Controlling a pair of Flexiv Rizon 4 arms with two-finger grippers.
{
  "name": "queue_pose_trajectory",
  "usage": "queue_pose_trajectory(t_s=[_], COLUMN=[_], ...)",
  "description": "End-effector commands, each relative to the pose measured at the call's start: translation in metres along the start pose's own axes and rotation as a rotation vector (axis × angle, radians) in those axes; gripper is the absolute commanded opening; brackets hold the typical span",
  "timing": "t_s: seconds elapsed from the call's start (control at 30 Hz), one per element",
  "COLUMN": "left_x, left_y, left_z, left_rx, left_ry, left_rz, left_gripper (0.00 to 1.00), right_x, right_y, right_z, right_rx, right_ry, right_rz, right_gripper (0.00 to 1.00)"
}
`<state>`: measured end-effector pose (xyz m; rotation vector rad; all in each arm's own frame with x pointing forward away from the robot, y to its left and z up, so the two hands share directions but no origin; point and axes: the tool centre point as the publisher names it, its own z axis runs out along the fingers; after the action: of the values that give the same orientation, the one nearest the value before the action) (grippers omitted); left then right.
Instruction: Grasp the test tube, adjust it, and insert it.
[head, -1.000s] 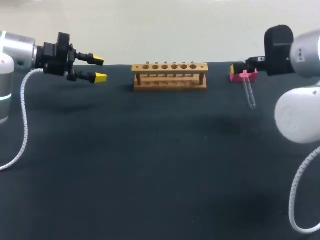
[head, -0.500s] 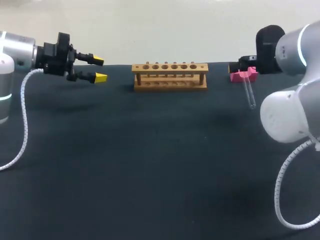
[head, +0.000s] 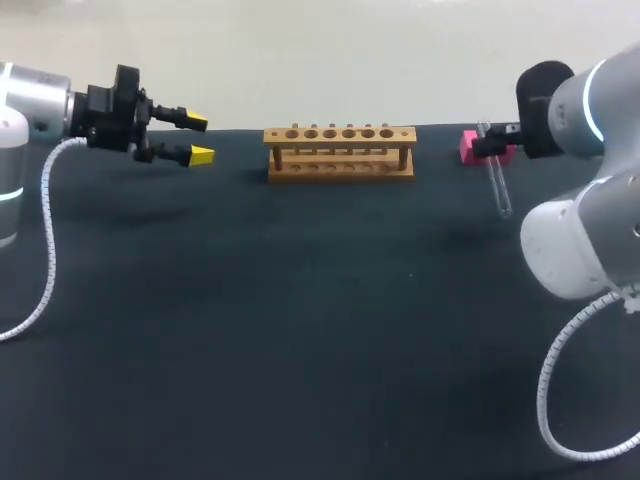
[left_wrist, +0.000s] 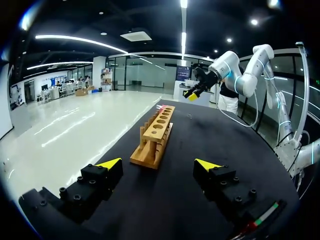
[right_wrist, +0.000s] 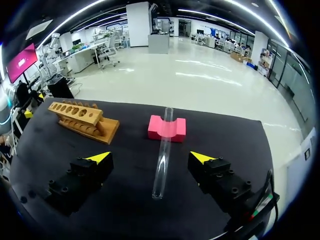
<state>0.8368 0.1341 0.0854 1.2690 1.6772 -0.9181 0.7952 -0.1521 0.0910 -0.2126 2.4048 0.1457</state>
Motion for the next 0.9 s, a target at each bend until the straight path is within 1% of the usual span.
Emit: queue_pose_trajectory(t_s=[0.03,0.73,0.87,0.9], left_x=[0.0010,0.0010,0.0010,0.0010], left_y=[-0.0025,-0.0025,-0.0025,-0.0025], left_z=[-0.0005,-0.0005,-0.0005,-0.0005], left_rx=[-0.006,-0.006,-0.006,-0.006], left_ry=[-0.003,-0.003,-0.003,-0.003], left_rz=[0.003,0.003,0.003,0.003], left_gripper=[1.00,1.00,1.00,1.00], right_x=[-0.0011,-0.0011,0.0017,0.0022], right_y=[0.0029,0.0029,-0.0002,-0.0009], right_z=[-0.0021,-0.0021,0.0040,0.0052], right_rx=[0.298,0.298,0.285,0.268], right_ry=[0.002,0.002,-0.053,-0.072], right_rz=[0.001,0.001,-0.002,-0.001], right_gripper=[1.00,1.00,1.00,1.00])
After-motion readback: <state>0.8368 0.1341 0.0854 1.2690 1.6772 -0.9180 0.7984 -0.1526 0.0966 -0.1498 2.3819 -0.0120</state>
